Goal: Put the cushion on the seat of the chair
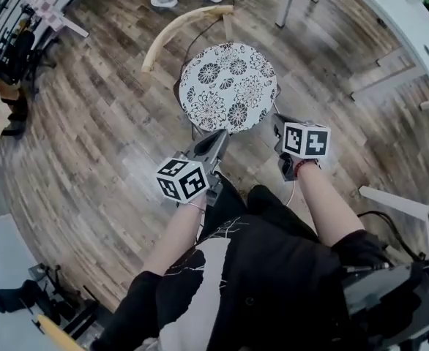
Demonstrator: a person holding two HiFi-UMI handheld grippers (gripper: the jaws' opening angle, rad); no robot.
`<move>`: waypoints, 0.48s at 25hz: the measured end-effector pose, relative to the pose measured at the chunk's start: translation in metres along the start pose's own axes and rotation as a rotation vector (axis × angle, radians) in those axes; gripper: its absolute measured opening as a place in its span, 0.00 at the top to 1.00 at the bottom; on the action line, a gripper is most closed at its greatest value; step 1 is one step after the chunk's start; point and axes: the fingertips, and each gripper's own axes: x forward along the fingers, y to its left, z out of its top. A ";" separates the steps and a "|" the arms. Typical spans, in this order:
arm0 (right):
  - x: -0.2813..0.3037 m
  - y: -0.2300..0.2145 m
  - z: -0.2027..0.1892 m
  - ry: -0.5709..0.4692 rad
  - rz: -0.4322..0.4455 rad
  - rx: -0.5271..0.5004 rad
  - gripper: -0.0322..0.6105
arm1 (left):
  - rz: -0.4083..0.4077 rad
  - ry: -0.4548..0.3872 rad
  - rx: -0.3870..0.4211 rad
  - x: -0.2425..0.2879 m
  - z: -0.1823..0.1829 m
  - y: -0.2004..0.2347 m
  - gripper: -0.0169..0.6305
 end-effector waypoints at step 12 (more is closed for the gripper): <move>-0.164 0.100 0.056 -0.183 0.197 -0.302 0.93 | -0.063 -0.120 0.087 -0.083 0.050 -0.125 0.96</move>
